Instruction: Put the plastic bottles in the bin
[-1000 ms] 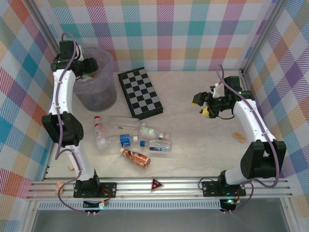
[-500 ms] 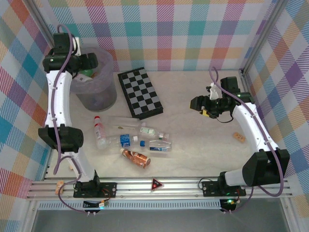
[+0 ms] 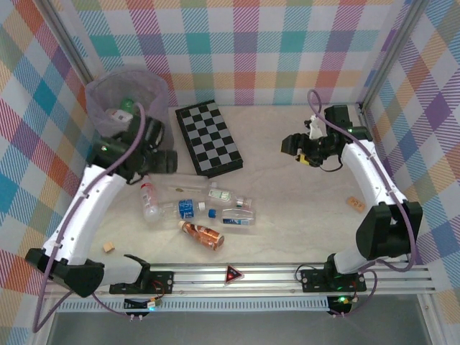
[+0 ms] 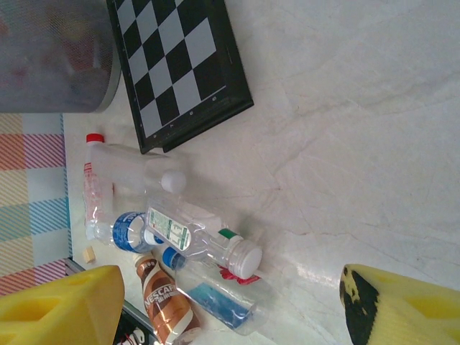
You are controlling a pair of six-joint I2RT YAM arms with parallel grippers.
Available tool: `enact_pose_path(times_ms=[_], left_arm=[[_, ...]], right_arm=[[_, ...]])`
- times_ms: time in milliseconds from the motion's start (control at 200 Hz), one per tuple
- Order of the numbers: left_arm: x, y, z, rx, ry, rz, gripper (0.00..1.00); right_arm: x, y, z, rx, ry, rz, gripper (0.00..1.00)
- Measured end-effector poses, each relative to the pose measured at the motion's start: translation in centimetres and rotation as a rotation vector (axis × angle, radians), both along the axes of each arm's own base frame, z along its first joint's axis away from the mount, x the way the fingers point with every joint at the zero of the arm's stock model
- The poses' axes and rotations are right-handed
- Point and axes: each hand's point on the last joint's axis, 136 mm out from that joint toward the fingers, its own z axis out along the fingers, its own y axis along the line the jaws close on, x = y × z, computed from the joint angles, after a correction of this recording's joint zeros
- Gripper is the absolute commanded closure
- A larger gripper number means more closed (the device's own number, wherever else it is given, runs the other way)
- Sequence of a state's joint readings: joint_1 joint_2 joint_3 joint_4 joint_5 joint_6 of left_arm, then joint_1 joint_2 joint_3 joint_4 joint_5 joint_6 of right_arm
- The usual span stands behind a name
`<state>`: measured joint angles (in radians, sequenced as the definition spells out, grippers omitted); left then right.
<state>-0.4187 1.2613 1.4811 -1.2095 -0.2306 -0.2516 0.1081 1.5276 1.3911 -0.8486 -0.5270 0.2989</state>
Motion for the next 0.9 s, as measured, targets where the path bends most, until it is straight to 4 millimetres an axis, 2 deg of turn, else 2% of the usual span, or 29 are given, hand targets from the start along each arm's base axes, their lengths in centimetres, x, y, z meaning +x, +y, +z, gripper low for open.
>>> enact_pose_path(times_ms=[105, 175, 235, 455, 585, 695, 900], left_arm=[[-1.2, -1.7, -6.5, -0.041, 0.151, 0.004, 0.00], [-1.0, -2.6, -9.0, -0.006, 0.211, -0.035, 0.00], [0.1, -3.6, -10.4, 0.031, 0.230, -0.095, 0.00], [4.8, -5.0, -13.1, 0.190, 0.275, -0.353, 0.00], [7.1, -4.2, -14.2, 0.222, 0.303, -0.462, 0.00], [7.9, -3.7, -14.9, 0.246, 0.326, -0.567, 0.00], [8.3, -4.7, -16.8, 0.275, 0.382, -0.780, 0.00]], right_arm=[[0.3, 0.1, -0.5, 0.004, 0.017, -0.004, 0.21], [0.4, 0.1, -0.6, 0.007, 0.024, -0.009, 0.21], [0.4, 0.1, -0.6, 0.008, 0.025, -0.011, 0.21], [0.1, -0.1, -1.1, -0.006, 0.038, -0.018, 0.22], [-0.1, -0.4, -1.1, -0.022, 0.041, -0.024, 0.22], [-0.3, -0.6, -1.0, -0.036, 0.038, -0.029, 0.22], [-0.5, -0.9, -1.2, -0.055, 0.048, -0.035, 0.22]])
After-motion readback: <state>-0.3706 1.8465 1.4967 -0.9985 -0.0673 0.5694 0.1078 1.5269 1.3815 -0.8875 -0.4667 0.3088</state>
